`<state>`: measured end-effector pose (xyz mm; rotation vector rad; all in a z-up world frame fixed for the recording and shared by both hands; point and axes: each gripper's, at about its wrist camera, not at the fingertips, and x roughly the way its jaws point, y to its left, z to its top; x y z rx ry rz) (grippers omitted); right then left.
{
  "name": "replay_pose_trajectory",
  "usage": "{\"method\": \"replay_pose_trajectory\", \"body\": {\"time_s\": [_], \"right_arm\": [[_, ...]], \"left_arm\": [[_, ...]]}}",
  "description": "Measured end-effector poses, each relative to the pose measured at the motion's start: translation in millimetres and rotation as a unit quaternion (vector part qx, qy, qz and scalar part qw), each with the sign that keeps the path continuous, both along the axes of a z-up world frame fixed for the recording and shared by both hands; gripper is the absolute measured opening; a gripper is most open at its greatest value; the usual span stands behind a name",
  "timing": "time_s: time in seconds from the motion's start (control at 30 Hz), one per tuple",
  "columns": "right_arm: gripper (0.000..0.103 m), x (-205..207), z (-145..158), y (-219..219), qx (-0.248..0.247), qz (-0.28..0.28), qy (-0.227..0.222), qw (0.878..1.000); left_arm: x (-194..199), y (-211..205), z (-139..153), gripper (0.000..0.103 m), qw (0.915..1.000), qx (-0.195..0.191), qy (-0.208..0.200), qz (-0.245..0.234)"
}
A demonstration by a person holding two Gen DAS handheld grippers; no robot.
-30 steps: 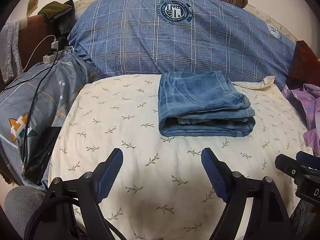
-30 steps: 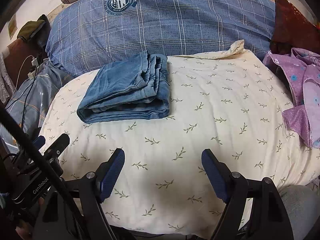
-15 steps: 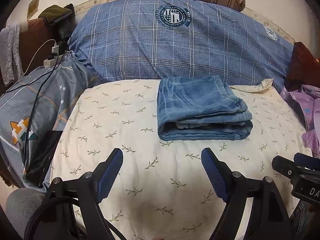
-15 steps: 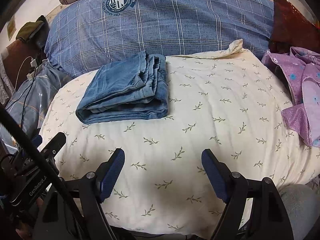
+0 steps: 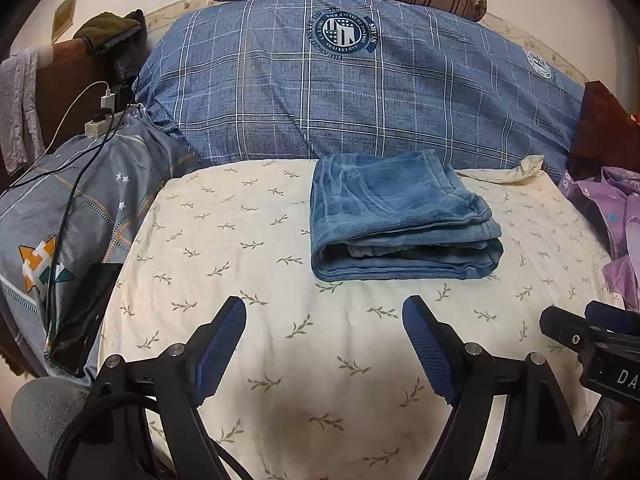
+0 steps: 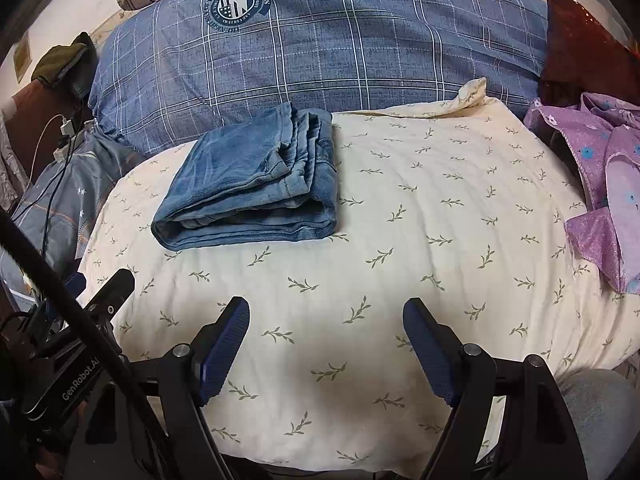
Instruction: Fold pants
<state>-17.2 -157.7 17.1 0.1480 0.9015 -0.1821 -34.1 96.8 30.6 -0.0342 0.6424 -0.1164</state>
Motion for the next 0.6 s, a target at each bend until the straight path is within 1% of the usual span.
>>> {"method": "replay_pose_trajectory", "body": {"time_s": [0.17, 0.4, 0.6], "right_arm": [[0.080, 2, 0, 1, 0.001, 0.002, -0.001, 1.000], [0.080, 6, 2, -2, 0.007, 0.003, -0.007, 1.000], [0.080, 4, 13, -7, -0.010, -0.004, -0.013, 1.000]], "left_arm": [[2, -2, -2, 0.081, 0.9999, -0.003, 0.010, -0.009], [5, -2, -2, 0.081, 0.9999, -0.003, 0.011, -0.007], [7, 2, 2, 0.081, 0.9999, -0.013, 0.010, -0.003]]}}
